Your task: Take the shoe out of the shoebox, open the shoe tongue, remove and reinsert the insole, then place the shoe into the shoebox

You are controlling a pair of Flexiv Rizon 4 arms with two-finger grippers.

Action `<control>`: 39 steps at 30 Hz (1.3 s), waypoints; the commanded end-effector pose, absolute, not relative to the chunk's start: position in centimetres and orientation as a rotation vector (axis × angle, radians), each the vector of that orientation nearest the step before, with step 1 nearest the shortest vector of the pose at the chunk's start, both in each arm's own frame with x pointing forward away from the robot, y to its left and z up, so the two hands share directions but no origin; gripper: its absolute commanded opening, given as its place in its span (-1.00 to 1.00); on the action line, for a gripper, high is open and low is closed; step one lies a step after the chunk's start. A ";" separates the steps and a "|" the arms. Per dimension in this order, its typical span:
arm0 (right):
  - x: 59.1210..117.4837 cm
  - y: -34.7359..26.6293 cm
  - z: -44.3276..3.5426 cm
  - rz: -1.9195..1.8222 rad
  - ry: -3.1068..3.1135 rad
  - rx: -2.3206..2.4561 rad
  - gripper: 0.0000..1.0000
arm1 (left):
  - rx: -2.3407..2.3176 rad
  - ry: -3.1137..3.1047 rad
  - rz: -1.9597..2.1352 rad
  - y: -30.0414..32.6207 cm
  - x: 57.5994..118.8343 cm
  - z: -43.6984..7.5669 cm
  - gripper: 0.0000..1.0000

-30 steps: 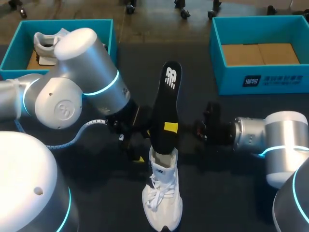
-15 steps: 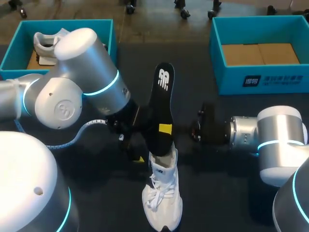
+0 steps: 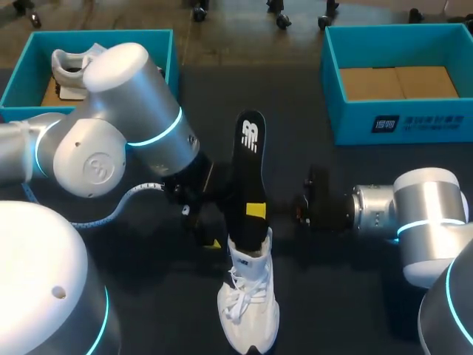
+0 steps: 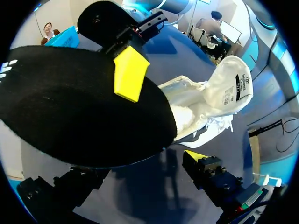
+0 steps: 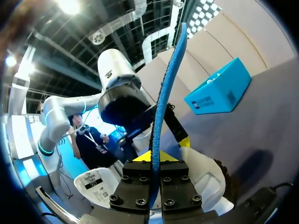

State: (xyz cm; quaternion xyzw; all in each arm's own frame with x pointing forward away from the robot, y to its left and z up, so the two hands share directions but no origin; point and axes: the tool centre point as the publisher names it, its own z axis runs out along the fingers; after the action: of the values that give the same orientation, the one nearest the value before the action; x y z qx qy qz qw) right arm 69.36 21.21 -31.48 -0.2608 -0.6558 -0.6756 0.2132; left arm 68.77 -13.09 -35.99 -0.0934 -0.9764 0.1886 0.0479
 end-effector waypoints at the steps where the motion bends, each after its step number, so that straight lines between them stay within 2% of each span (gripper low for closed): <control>1: 68.7 21.4 -32.2 -1.889 -1.814 -0.736 -1.00 | -0.285 -2.980 0.577 -13.0 68.7 -36.0 1.00; 13: 68.7 21.4 -32.2 -1.889 -1.814 -0.736 -1.00 | -0.285 -2.980 0.577 -13.0 68.7 -36.0 1.00; 39: 65.5 21.5 -35.5 -1.846 -1.902 -0.748 -1.00 | -0.285 -2.980 0.577 -13.0 68.7 -36.0 1.00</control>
State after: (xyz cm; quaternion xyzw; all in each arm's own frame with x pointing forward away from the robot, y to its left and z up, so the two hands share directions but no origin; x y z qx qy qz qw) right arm 66.10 21.34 -34.87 -0.2655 -0.6767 -0.6598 0.1903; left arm 68.77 -13.09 -35.99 -0.0934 -0.9764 0.1885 0.0479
